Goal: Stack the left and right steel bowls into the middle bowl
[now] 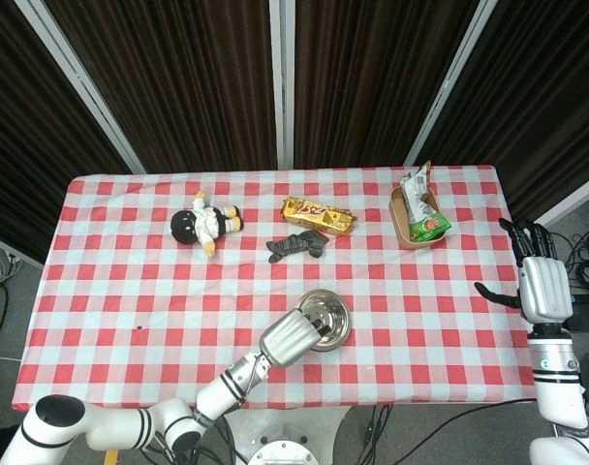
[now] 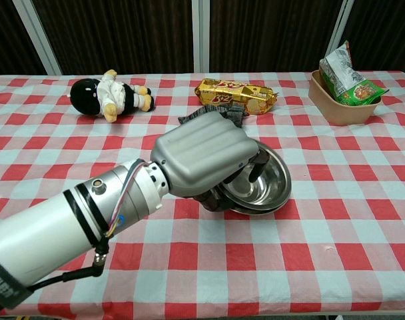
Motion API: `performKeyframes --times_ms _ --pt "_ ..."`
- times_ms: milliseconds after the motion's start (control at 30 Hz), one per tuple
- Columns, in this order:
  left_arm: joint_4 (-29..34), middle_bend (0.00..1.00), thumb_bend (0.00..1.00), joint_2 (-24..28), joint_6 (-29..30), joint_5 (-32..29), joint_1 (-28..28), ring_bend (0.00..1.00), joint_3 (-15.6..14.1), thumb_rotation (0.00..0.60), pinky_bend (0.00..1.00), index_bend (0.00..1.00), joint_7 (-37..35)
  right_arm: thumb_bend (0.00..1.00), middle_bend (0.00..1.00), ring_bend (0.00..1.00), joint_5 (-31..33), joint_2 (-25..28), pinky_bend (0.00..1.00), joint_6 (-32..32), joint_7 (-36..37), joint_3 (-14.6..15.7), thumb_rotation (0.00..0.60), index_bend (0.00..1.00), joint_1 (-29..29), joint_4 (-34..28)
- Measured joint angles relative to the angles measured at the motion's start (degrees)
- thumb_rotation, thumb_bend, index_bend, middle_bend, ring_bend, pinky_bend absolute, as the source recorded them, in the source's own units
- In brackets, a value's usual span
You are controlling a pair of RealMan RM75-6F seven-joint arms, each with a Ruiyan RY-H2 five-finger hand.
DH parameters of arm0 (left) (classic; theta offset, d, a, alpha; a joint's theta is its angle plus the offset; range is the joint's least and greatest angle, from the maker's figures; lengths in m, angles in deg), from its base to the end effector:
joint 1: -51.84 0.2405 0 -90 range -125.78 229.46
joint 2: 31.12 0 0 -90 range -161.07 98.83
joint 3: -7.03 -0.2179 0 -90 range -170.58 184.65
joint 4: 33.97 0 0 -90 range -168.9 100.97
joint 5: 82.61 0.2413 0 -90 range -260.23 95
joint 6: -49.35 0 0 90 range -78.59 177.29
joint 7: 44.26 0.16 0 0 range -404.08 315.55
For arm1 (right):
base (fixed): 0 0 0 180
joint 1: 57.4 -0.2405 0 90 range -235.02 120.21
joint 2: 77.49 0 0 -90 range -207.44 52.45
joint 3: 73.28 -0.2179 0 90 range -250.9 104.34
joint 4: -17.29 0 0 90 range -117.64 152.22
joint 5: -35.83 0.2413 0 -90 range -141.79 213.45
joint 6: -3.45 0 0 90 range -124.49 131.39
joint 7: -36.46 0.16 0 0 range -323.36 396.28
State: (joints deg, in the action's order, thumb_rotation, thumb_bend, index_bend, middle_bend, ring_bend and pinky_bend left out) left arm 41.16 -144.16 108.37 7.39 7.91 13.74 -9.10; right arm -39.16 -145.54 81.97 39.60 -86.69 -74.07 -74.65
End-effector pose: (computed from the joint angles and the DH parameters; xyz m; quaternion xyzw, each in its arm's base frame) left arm 0.0035 0.2366 -0.1484 -0.8306 -0.1311 -0.4431 0.3108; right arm -0.2439 -0.2932 0.1187 0.5356 -0.3985 0.4825 0.5671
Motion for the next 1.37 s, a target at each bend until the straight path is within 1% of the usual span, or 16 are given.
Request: performKeyframes --times_ms 167,267,400,467,533,600,633,700,767,833,900,1000,1133,1233,1367 --pt "1.8 0.66 0.21 2.7 0.1 0.2 -0.1 0.77 -0.2 0.6 0.83 0.47 0.8 0.03 0.17 0.04 -0.2 0.2 0.04 0.3 -0.1 -0.1 0.6 0.09 0.1 -0.4" --pt "4.6 0.65 0.21 5.5 0.1 -0.2 0.1 0.76 -0.2 0.6 0.83 0.47 2.3 0.03 0.17 0.04 -0.3 0.4 0.04 0.4 -0.2 -0.2 0.6 0.09 0.2 -0.7" --pt "9.5 0.65 0.21 11.3 0.6 -1.3 1.4 0.76 -0.6 0.6 0.82 0.47 5.6 0.03 0.17 0.04 -0.6 0.5 0.05 0.4 -0.2 0.0 0.6 0.09 0.3 -1.0" --pt "12.0 0.65 0.2 15.2 2.0 -2.3 3.1 0.75 -1.0 0.6 0.81 0.48 7.2 0.03 0.17 0.04 -1.2 0.5 0.05 0.4 -0.3 0.4 0.6 0.09 0.3 -1.1" --pt "14.1 0.62 0.2 19.3 4.6 -3.7 5.7 0.7 -1.4 0.6 0.76 0.49 8.1 0.03 0.17 0.04 -2.0 0.5 0.05 0.5 -0.7 1.0 0.6 0.09 0.4 -1.2" --pt "15.3 0.57 0.19 22.6 7.4 -5.2 8.5 0.61 -1.8 0.6 0.69 0.48 8.2 0.03 0.17 0.04 -3.2 0.3 0.05 0.7 -1.5 1.8 0.6 0.09 0.5 -1.3" --pt "15.9 0.51 0.18 24.7 9.2 -6.5 10.6 0.52 -2.1 0.6 0.63 0.45 7.8 0.04 0.17 0.04 -3.8 0.2 0.05 0.9 -2.0 2.2 0.6 0.09 0.7 -1.4" --pt "16.8 0.37 0.16 27.7 11.6 -8.8 13.8 0.32 -2.7 0.6 0.46 0.34 6.2 0.04 0.16 0.03 -5.4 -0.2 0.05 1.6 -3.2 3.4 0.6 0.09 1.1 -1.3" --pt "17.6 0.27 0.15 30.3 13.3 -10.8 17.2 0.22 -3.5 0.6 0.34 0.28 3.0 0.04 0.15 0.02 -7.0 -0.7 0.05 2.6 -4.7 4.9 0.6 0.09 1.9 -1.0" --pt "18.0 0.22 0.13 32.0 15.1 -11.7 19.5 0.18 -4.5 0.6 0.29 0.25 -1.2 0.04 0.13 0.01 -8.2 -1.0 0.02 3.4 -6.1 6.1 0.6 0.08 2.6 -0.5" --pt "17.9 0.19 0.12 33.3 17.2 -11.8 21.7 0.16 -5.6 0.6 0.26 0.23 -5.3 0.04 0.11 0.0 -9.1 -1.3 0.0 4.1 -7.9 7.7 0.6 0.06 3.7 0.3" --pt "16.5 0.18 0.12 34.8 21.8 -10.6 26.2 0.15 -7.5 0.6 0.24 0.23 -12.7 0.04 0.1 0.0 -10.4 -2.1 0.0 5.5 -10.2 9.8 0.6 0.06 5.6 1.7" --pt "12.1 0.18 0.12 35.8 28.8 -7.9 32.1 0.15 -9.4 0.6 0.23 0.23 -21.3 0.04 0.1 0.0 -12.0 -3.8 0.0 6.9 -11.2 11.4 0.6 0.06 7.1 3.5" --pt "9.1 0.18 0.12 35.8 30.6 -6.6 34.5 0.15 -10.1 0.6 0.23 0.23 -24.3 0.04 0.1 0.0 -12.4 -4.9 0.0 6.6 -11.5 11.9 0.6 0.06 7.4 4.0" --pt "7.8 0.18 0.12 35.3 30.4 -6.2 35.3 0.15 -10.0 0.6 0.23 0.23 -25.3 0.04 0.1 0.0 -12.6 -6.0 0.0 5.0 -12.6 12.3 0.6 0.06 7.1 4.1"
